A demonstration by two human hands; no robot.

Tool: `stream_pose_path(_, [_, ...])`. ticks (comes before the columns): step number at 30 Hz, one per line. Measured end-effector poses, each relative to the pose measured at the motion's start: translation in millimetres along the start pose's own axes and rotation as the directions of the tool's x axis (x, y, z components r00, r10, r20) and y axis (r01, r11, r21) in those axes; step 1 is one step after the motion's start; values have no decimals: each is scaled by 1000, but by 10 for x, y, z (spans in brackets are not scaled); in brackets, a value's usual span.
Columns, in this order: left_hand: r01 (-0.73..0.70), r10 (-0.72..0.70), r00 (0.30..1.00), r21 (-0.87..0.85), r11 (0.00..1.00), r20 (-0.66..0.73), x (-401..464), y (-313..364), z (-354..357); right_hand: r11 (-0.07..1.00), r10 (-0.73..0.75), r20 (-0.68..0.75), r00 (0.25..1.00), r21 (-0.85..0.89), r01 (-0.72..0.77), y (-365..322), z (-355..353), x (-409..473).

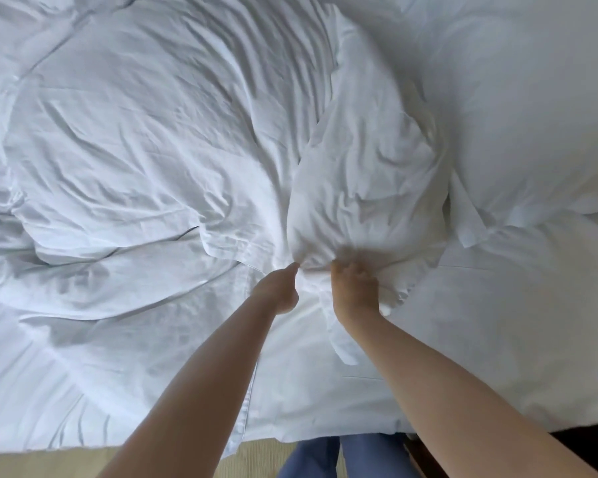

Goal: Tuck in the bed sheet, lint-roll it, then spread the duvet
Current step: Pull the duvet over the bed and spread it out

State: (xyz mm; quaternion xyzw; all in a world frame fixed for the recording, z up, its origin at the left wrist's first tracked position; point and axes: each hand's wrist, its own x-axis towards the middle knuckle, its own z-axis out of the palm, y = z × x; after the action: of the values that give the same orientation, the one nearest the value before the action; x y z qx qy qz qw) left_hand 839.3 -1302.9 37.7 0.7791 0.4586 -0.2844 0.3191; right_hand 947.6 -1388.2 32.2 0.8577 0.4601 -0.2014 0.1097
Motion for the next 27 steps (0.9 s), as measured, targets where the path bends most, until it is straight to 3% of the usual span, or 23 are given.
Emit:
stream_pose_path(4, [-27, 27, 1000, 6, 1000, 4, -214, 95, -159, 939, 76, -23, 997, 338, -64, 299, -441, 1])
stream_pose_path(8, [-82, 82, 996, 5, 997, -32, -509, 289, -408, 846, 198, -185, 963, 528, -73, 489, -1096, -185])
stream_pose_path(13, [-189, 186, 979, -19, 982, -88, -921, 581, -719, 746, 303, -302, 904, 666, -27, 639, -1932, -610])
stream_pose_path(19, [-376, 358, 912, -58, 925, -201, -1257, 962, -1103, 746, 327, -369, 870, 666, 2, 662, -2548, -1048])
stream_pose_path(22, [-463, 453, 874, -16, 886, -177, -1318, 1000, -1143, 622, 411, -390, 824, 780, 58, 642, -2789, -1197])
stream_pose_path(25, [-452, 446, 889, -35, 892, -104, -1352, 966, -1024, 470, 508, -404, 760, 870, 148, 675, -3042, -1260])
stream_pose_path(27, [-467, 450, 877, -76, 881, -166, -1414, 986, -938, 416, 551, -405, 730, 891, 180, 682, -3103, -1269])
